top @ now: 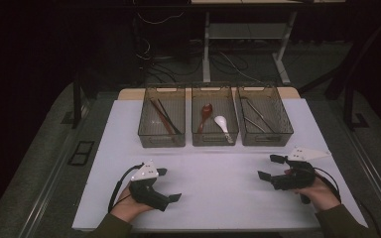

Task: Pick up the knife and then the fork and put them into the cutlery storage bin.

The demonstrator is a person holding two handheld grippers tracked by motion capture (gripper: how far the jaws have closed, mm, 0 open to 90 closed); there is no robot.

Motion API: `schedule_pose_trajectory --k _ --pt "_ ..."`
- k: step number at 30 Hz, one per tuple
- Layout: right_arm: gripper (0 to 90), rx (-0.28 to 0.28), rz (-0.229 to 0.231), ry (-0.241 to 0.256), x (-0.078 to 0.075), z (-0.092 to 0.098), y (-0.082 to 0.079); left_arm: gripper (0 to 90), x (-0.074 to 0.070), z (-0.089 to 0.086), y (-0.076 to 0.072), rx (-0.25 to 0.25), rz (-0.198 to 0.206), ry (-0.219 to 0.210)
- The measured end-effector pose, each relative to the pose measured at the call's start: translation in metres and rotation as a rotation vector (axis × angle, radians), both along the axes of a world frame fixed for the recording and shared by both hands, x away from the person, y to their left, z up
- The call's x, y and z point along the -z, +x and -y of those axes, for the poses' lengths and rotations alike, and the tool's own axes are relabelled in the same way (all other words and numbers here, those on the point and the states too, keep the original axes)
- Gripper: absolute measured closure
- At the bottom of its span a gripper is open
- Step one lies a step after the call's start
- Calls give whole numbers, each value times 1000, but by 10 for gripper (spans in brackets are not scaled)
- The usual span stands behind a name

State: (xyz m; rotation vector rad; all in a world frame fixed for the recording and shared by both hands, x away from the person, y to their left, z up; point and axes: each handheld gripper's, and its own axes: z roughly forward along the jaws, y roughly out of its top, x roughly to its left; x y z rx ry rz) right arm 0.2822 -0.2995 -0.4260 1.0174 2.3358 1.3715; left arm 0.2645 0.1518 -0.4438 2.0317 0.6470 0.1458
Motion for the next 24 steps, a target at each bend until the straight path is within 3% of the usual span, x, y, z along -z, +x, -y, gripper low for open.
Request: schedule_pose_trajectory --k 13,24 --pt "181 -27 -9 -12 17 1 -23 0 0 0 0 0 0 -1" --pt "181 -69 -3 -87 23 -10 -27 0 1 1 0 1 0 7"
